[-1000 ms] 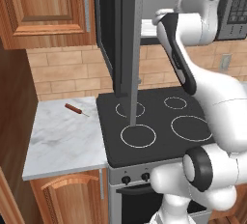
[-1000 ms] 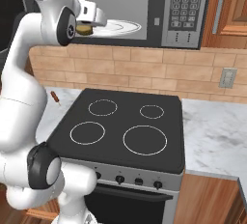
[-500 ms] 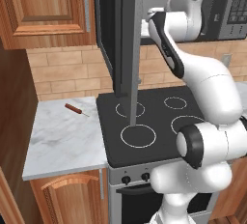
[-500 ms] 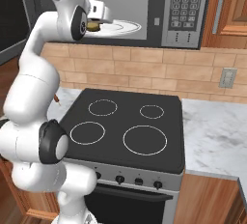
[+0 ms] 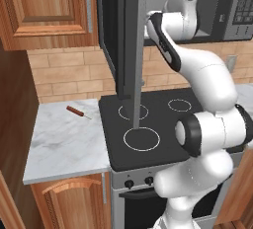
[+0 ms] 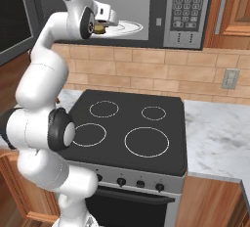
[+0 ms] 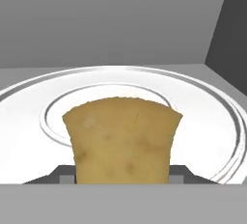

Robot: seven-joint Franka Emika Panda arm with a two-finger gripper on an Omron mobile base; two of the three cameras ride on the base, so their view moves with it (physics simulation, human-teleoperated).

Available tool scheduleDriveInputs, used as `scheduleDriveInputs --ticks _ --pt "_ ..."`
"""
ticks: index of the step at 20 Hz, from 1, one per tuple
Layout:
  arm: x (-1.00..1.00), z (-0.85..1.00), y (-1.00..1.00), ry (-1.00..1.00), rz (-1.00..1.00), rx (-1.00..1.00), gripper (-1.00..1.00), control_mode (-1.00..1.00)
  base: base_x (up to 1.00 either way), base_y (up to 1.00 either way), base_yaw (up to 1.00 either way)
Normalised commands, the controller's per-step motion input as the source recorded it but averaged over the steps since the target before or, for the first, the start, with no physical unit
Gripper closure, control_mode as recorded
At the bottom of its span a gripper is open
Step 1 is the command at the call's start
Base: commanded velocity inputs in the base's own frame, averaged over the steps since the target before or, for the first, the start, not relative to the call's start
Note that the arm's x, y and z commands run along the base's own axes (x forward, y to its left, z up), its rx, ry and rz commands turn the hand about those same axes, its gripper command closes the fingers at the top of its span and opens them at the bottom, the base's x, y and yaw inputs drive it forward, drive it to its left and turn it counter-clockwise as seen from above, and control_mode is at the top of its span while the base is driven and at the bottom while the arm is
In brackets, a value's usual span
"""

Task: Place the sponge inside the microwave to prepare for sanitizing.

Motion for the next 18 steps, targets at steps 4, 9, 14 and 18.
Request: scheduleDriveInputs --ticks 4,9,14,18 --pt "0.34 0.00 0.00 0.00 0.00 0.00 1.00 -1.00 0.00 0.00 0.00" --pt "0.39 0.00 0.00 0.03 0.00 0.00 1.00 -1.00 0.00 0.00 0.00" --pt "0.55 -0.05 0.00 0.03 0.00 0.00 1.00 -1.00 0.00 0.00 0.00" --pt "0.52 0.00 0.07 0.00 0.00 0.00 1.00 -1.00 0.00 0.00 0.00"
